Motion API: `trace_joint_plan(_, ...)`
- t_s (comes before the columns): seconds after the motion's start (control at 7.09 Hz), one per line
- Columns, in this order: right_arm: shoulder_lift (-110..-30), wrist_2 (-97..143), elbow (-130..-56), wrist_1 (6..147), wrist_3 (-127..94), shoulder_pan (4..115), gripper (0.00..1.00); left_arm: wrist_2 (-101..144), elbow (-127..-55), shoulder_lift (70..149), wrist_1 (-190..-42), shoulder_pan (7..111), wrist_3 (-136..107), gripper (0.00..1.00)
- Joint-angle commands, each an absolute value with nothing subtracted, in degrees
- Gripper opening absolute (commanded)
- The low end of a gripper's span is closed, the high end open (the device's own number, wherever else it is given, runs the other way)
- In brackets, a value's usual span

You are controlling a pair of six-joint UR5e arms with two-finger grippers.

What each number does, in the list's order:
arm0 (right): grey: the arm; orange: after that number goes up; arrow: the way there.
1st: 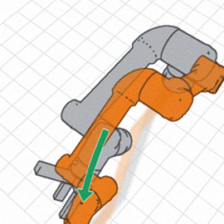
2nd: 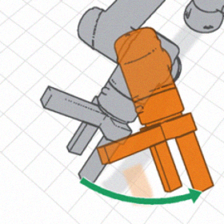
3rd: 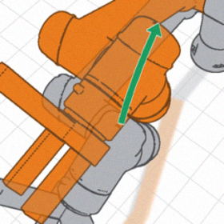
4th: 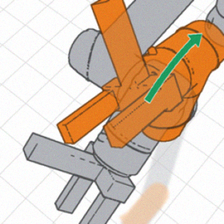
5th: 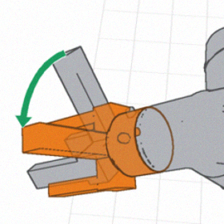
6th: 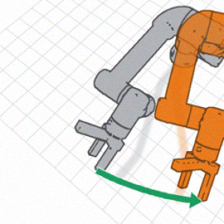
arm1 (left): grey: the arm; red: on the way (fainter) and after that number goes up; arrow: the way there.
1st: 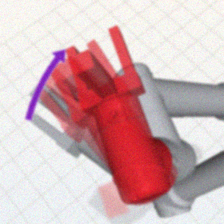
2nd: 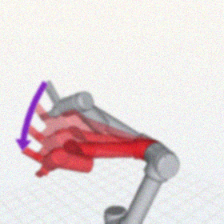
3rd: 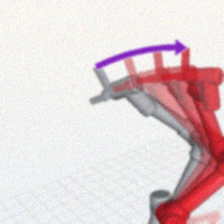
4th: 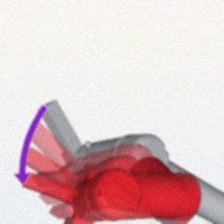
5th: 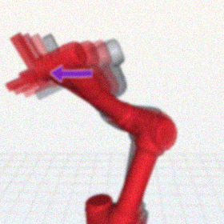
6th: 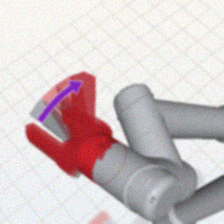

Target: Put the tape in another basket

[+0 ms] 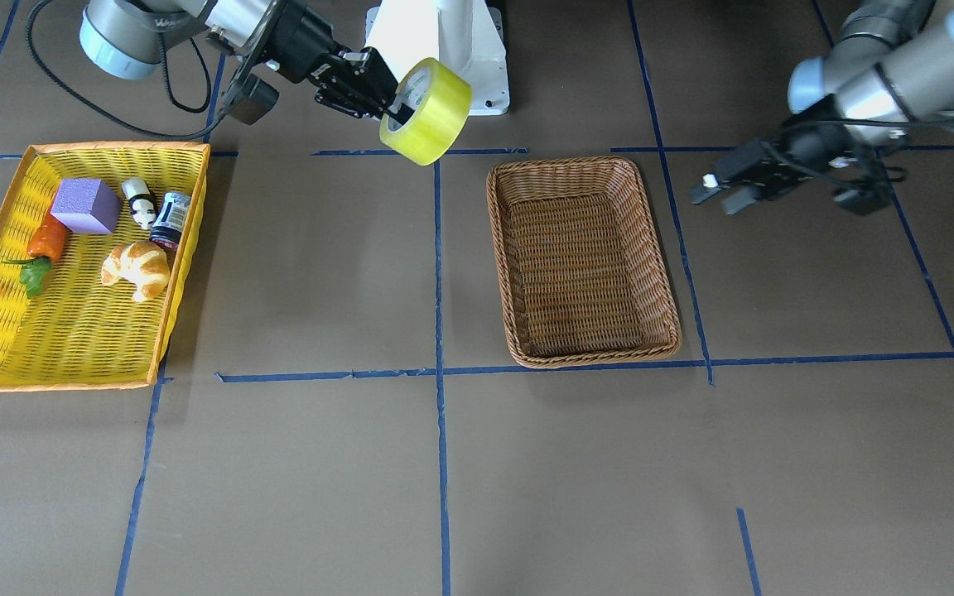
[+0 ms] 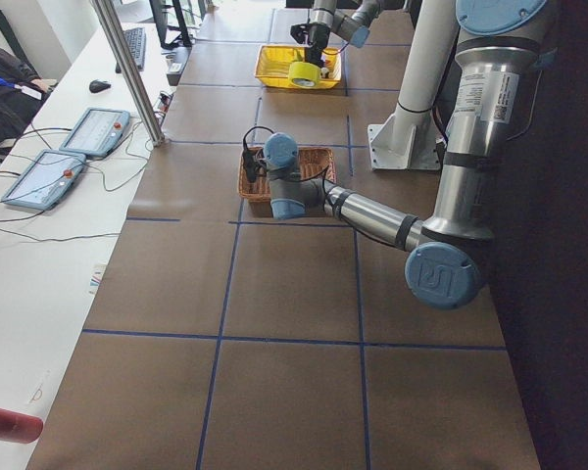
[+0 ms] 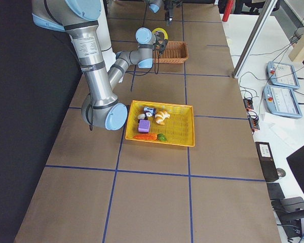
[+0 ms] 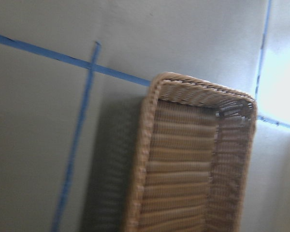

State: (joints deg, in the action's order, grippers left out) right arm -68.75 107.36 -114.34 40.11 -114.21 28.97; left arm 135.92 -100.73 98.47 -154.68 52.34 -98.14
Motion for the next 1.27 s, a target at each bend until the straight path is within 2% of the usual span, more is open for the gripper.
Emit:
trace_joint_plan(0.0,-70.04,104.86,-114.09,29.59,-115.13,26.99,0.02,131.66,-104.83,101.25,-160.65,49.22,-109.91,1.00)
trace_joint_plan(0.14,-70.14,104.24,-114.00,27.62,-116.18,26.72,0.02,127.92,-105.20,101.34,-166.93,49.04,-116.04,1.00)
trace_joint_plan(0.42,-70.14,100.48,-113.82,21.31,-116.37,23.92,0.02,115.19,-105.37,101.34,-181.45,42.31,-132.55,1.00)
trace_joint_plan(0.85,-70.05,100.81,-113.73,18.10,-116.46,22.86,0.02,112.26,-107.57,103.87,-186.50,40.88,-146.04,1.00)
trace_joint_plan(1.13,-69.96,100.72,-113.64,18.10,-116.37,20.84,0.02,108.73,-108.89,104.32,-186.68,36.76,-146.69,1.00)
